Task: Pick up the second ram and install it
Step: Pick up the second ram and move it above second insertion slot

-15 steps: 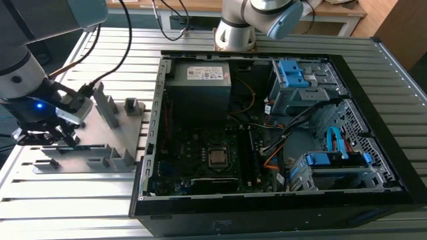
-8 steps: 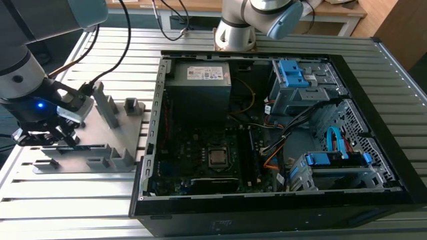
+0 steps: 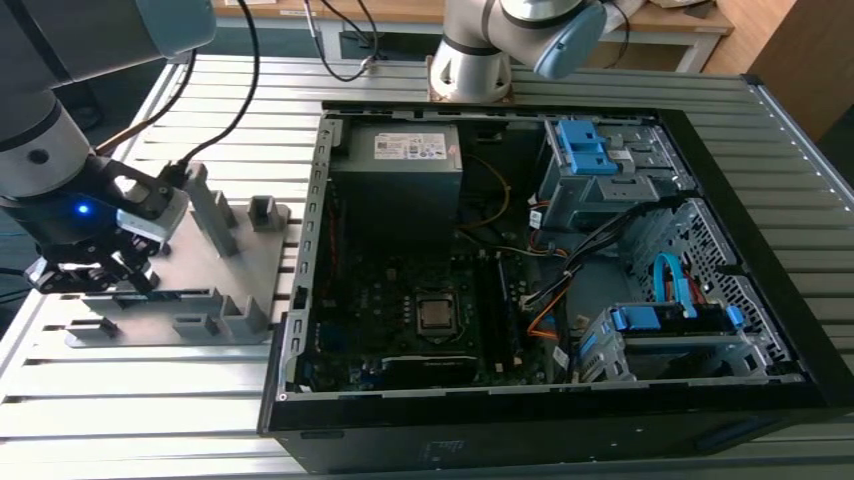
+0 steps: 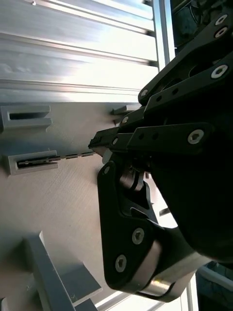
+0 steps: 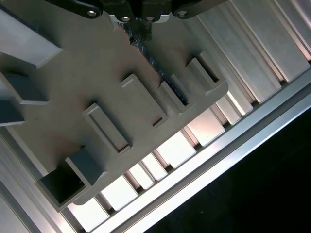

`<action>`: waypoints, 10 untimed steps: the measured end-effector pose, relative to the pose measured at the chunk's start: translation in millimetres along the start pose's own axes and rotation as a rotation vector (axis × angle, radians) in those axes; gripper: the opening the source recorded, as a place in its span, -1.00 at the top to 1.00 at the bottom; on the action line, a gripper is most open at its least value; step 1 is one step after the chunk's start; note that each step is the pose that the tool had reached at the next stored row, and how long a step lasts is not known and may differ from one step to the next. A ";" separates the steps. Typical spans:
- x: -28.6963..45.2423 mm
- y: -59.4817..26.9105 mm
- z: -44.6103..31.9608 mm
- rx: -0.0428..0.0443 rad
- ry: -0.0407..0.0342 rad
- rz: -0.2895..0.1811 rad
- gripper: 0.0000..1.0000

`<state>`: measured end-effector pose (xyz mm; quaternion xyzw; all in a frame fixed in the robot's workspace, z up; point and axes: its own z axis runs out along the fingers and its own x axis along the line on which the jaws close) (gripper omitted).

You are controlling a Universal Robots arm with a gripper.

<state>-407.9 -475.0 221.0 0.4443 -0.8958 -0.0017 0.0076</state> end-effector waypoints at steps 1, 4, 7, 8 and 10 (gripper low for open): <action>0.0 0.0 0.0 0.0001 0.0000 -0.006 0.80; 0.0 0.0 0.0 0.0003 0.0002 -0.023 0.80; 0.0 0.0 0.0 0.0005 0.0004 -0.041 0.80; 0.0 0.0 0.0 0.0006 0.0005 -0.047 0.80; 0.0 0.0 0.0 0.0007 0.0005 -0.059 0.80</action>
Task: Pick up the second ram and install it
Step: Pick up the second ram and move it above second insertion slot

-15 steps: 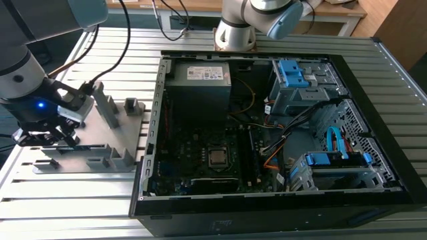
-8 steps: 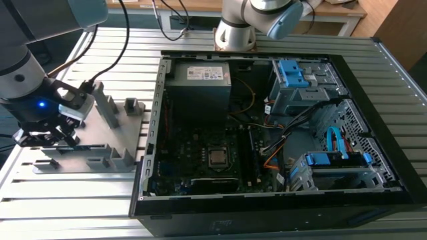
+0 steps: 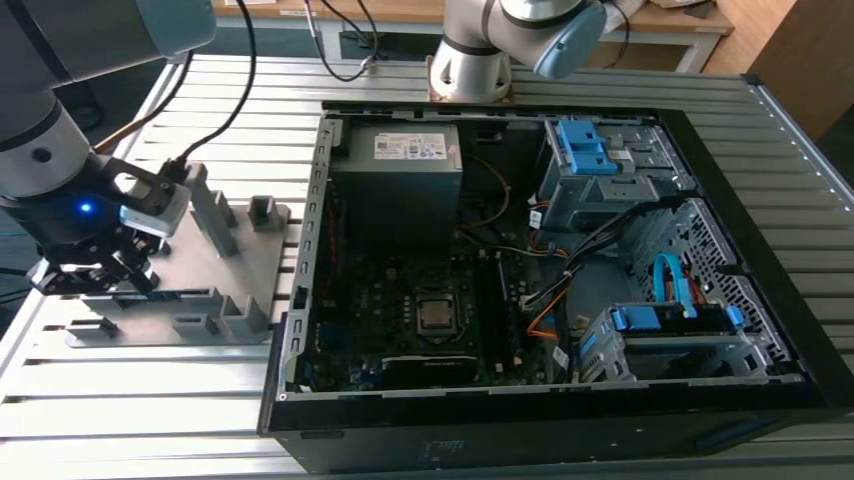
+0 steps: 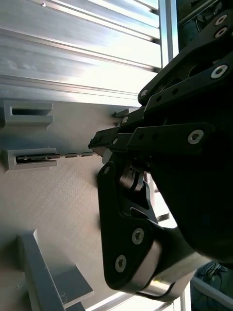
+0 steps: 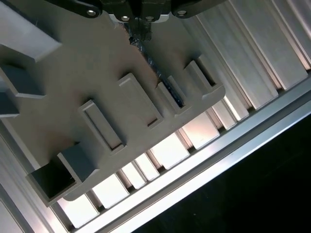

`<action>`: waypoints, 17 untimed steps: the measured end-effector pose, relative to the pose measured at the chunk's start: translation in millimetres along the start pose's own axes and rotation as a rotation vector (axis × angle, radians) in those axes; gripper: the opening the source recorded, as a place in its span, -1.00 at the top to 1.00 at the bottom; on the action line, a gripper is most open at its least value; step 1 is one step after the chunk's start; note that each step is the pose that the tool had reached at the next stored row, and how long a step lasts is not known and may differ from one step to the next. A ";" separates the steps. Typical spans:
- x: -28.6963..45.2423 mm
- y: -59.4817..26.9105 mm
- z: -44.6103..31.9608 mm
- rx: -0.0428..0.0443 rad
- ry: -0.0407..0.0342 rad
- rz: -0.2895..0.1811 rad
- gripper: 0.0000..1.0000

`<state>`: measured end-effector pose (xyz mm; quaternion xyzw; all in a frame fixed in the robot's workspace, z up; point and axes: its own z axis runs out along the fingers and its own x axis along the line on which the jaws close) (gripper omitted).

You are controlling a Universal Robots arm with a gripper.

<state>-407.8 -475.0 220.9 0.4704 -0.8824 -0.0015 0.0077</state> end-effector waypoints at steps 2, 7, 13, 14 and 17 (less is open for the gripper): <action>0.0 0.0 0.0 0.0002 0.0001 -0.012 0.80; 0.0 0.0 0.0 0.0005 0.0004 -0.037 0.80; 0.0 0.0 0.0 0.0009 0.0007 -0.071 0.80; 0.0 0.0 0.0 0.0010 0.0007 -0.076 0.80; 0.0 0.0 0.0 0.0012 0.0009 -0.092 0.80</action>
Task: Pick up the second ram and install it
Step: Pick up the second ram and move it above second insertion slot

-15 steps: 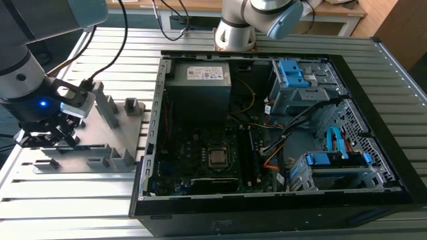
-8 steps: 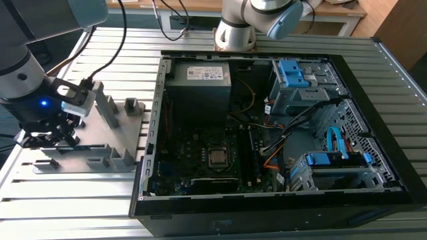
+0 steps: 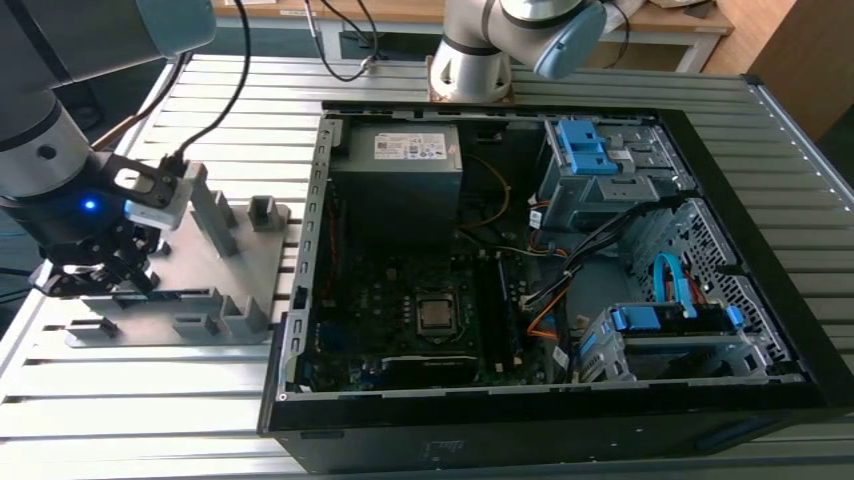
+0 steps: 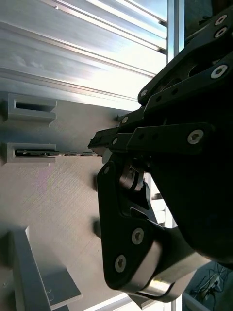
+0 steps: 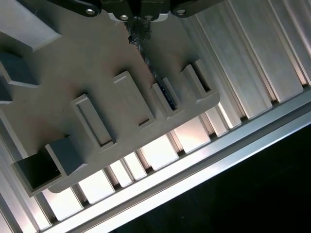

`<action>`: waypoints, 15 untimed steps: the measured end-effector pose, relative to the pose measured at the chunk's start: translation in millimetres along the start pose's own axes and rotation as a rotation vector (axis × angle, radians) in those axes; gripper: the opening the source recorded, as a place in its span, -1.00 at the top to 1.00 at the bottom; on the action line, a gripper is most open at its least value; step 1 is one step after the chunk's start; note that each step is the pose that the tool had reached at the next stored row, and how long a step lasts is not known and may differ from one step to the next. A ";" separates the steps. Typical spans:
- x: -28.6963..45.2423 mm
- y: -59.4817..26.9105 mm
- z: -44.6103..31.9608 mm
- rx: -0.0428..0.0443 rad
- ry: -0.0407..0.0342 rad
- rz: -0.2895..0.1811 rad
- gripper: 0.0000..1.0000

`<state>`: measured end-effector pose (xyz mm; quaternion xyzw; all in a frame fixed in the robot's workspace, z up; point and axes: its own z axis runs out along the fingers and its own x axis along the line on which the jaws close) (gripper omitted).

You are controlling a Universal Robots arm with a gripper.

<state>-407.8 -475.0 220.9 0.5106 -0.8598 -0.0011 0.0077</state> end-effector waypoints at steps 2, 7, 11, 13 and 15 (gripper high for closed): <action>0.0 0.0 0.0 0.0001 0.0002 -0.011 0.80; 0.0 0.0 0.0 0.0005 0.0004 -0.039 0.80; 0.0 0.0 0.0 0.0007 0.0006 -0.063 0.80; 0.0 0.0 0.0 0.0009 0.0008 -0.074 0.80; 0.0 0.0 0.0 0.0010 0.0009 -0.086 0.80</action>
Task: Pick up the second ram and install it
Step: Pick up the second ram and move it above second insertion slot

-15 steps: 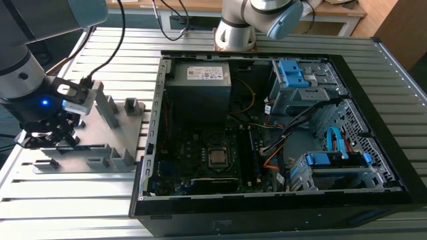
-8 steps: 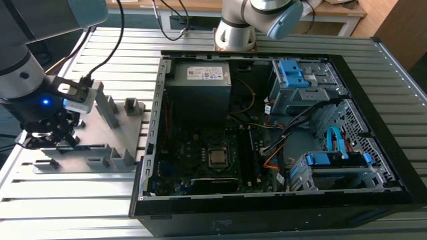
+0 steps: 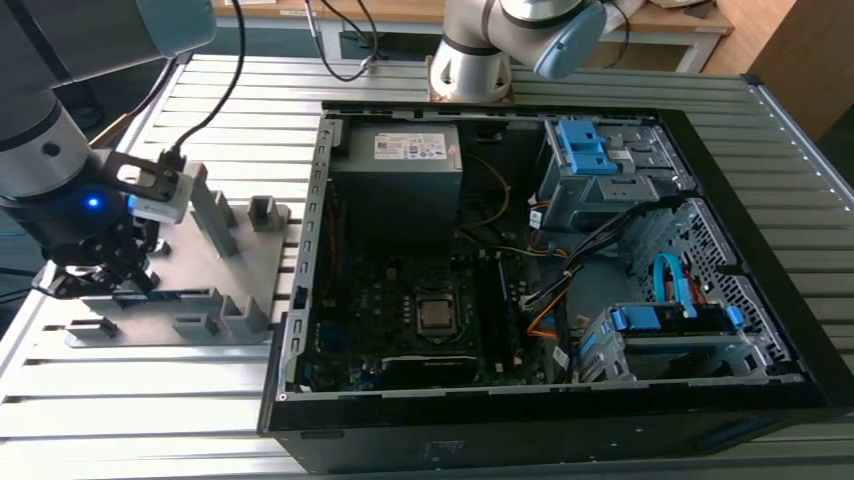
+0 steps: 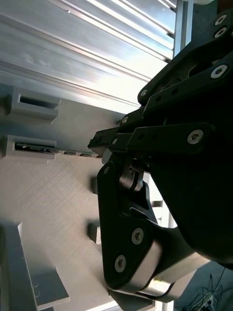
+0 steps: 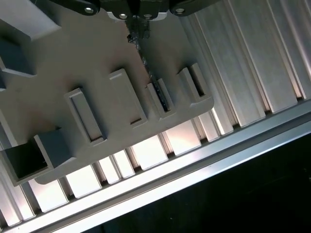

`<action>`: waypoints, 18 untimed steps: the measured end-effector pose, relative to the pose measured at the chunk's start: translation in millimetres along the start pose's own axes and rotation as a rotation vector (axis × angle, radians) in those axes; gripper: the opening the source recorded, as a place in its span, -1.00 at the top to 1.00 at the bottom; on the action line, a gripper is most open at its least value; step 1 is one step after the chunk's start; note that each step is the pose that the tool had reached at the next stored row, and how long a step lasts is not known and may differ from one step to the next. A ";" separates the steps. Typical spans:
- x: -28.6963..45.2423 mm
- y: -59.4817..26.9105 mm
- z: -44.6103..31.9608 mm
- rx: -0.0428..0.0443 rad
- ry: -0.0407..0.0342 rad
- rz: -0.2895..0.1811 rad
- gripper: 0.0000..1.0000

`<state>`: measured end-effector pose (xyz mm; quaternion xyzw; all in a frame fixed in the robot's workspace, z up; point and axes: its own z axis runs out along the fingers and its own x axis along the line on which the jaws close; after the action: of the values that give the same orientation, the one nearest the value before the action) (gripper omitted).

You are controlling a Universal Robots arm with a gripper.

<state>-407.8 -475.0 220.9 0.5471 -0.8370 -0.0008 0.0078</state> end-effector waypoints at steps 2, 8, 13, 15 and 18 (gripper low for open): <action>0.0 0.0 0.0 0.0001 0.0002 -0.012 0.80; 0.0 0.0 0.0 0.0006 0.0006 -0.054 0.80; 0.0 0.0 0.3 -0.0091 -0.0248 -0.091 0.80; -0.1 0.0 0.5 -0.0109 -0.0289 -0.114 0.80; 0.0 0.0 1.0 -0.0111 -0.0280 -0.170 0.80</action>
<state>-407.8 -475.0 219.9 0.6161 -0.7875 -0.0138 -0.0010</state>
